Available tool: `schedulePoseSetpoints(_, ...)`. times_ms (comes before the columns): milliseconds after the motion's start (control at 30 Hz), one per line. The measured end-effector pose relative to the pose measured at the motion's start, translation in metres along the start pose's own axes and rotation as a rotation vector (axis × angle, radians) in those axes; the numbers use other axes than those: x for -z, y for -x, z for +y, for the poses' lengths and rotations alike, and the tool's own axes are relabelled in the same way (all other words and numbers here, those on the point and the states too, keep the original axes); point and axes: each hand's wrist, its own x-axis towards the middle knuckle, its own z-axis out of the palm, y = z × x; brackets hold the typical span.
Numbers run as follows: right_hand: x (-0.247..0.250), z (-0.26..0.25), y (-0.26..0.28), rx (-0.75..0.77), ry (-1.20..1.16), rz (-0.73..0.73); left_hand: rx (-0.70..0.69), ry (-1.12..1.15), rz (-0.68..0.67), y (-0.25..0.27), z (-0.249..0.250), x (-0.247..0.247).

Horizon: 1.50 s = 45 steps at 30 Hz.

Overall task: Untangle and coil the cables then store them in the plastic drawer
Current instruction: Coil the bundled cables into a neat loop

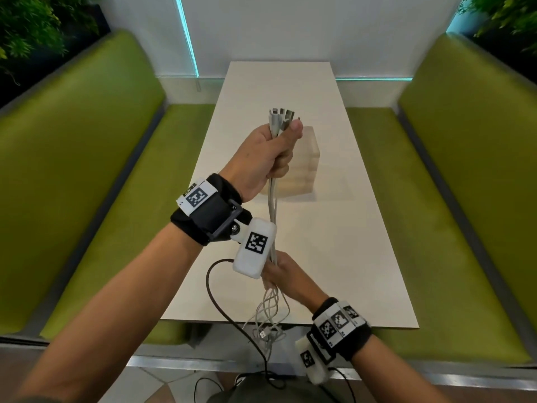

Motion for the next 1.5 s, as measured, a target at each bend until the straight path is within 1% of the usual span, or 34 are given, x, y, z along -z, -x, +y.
schedulePoseSetpoints(67, 0.020, -0.004, -0.001, -0.011, 0.114, -0.103, 0.002, 0.007, 0.000, 0.004, -0.002, 0.003)
schedulePoseSetpoints(100, 0.031, -0.013, -0.002, -0.018, 0.145, -0.106, 0.005, 0.004, -0.009, 0.006, -0.003, 0.004)
schedulePoseSetpoints(133, 0.041, -0.026, -0.003, -0.004, 0.150, -0.065, 0.021, -0.001, -0.024, 0.007, -0.004, 0.004)
schedulePoseSetpoints(167, 0.051, -0.042, -0.005, 0.043, 0.118, 0.010, 0.047, -0.001, -0.044, 0.009, -0.004, 0.004)
schedulePoseSetpoints(233, 0.066, -0.080, -0.007, 0.170, -0.027, 0.142, 0.121, 0.072, -0.087, 0.011, -0.008, 0.003)
schedulePoseSetpoints(267, 0.069, -0.098, -0.007, 0.231, -0.089, 0.160, 0.155, 0.129, -0.079, 0.012, -0.010, 0.001)
schedulePoseSetpoints(333, 0.070, -0.126, -0.009, 0.303, -0.150, 0.174, 0.200, 0.188, -0.006, 0.014, -0.017, -0.001)
schedulePoseSetpoints(400, 0.065, -0.143, -0.012, 0.309, -0.152, 0.218, 0.182, 0.157, 0.057, 0.016, -0.022, -0.007)
schedulePoseSetpoints(500, 0.056, -0.149, -0.018, 0.275, -0.120, 0.364, 0.130, 0.112, 0.084, 0.019, -0.025, -0.016)
schedulePoseSetpoints(567, 0.053, -0.146, -0.021, 0.264, -0.068, 0.433, 0.115, 0.108, 0.098, 0.022, -0.024, -0.018)
schedulePoseSetpoints(633, 0.051, -0.142, -0.024, 0.288, -0.002, 0.510, 0.102, 0.164, 0.106, 0.026, -0.022, -0.022)
schedulePoseSetpoints(700, 0.049, -0.140, -0.026, 0.333, 0.032, 0.567, 0.068, 0.174, 0.100, 0.027, -0.026, -0.022)
schedulePoseSetpoints(767, 0.047, -0.140, -0.026, 0.365, 0.051, 0.577, 0.028, 0.161, 0.125, 0.024, -0.035, -0.019)
schedulePoseSetpoints(833, 0.050, -0.143, -0.024, 0.393, 0.053, 0.553, -0.020, 0.171, 0.113, 0.027, -0.047, -0.009)
schedulePoseSetpoints(900, 0.058, -0.152, -0.020, 0.416, 0.044, 0.520, -0.011, 0.048, 0.055, 0.032, -0.063, -0.002)
schedulePoseSetpoints(967, 0.067, -0.163, -0.017, 0.429, 0.028, 0.431, -0.008, -0.073, -0.024, 0.041, -0.076, -0.001)
schedulePoseSetpoints(1033, 0.075, -0.171, -0.015, 0.394, -0.026, 0.300, -0.001, -0.065, -0.055, 0.046, -0.084, -0.004)
schedulePoseSetpoints(1067, 0.078, -0.173, -0.015, 0.372, -0.062, 0.245, -0.004, -0.074, -0.045, 0.047, -0.084, -0.006)
schedulePoseSetpoints(1100, 0.080, -0.174, -0.016, 0.354, -0.086, 0.208, -0.003, -0.117, -0.023, 0.047, -0.082, -0.007)
schedulePoseSetpoints(1167, 0.084, -0.171, -0.017, 0.328, -0.108, 0.185, 0.001, -0.195, -0.035, 0.049, -0.082, -0.005)
schedulePoseSetpoints(1267, 0.088, -0.165, -0.020, 0.292, -0.183, 0.196, 0.005, -0.268, -0.111, 0.051, -0.092, 0.005)
schedulePoseSetpoints(1300, 0.087, -0.163, -0.021, 0.279, -0.198, 0.200, 0.012, -0.287, -0.111, 0.053, -0.094, 0.007)
schedulePoseSetpoints(1367, 0.090, -0.157, -0.022, 0.231, -0.240, 0.211, 0.027, -0.305, -0.060, 0.053, -0.096, 0.010)
schedulePoseSetpoints(1400, 0.093, -0.153, -0.023, 0.182, -0.246, 0.222, 0.035, -0.305, -0.025, 0.052, -0.095, 0.012)
schedulePoseSetpoints(1467, 0.105, -0.146, -0.022, 0.031, -0.176, 0.313, 0.041, -0.352, 0.033, 0.050, -0.094, 0.019)
schedulePoseSetpoints(1500, 0.111, -0.144, -0.021, -0.028, -0.077, 0.393, 0.041, -0.406, 0.050, 0.050, -0.093, 0.024)
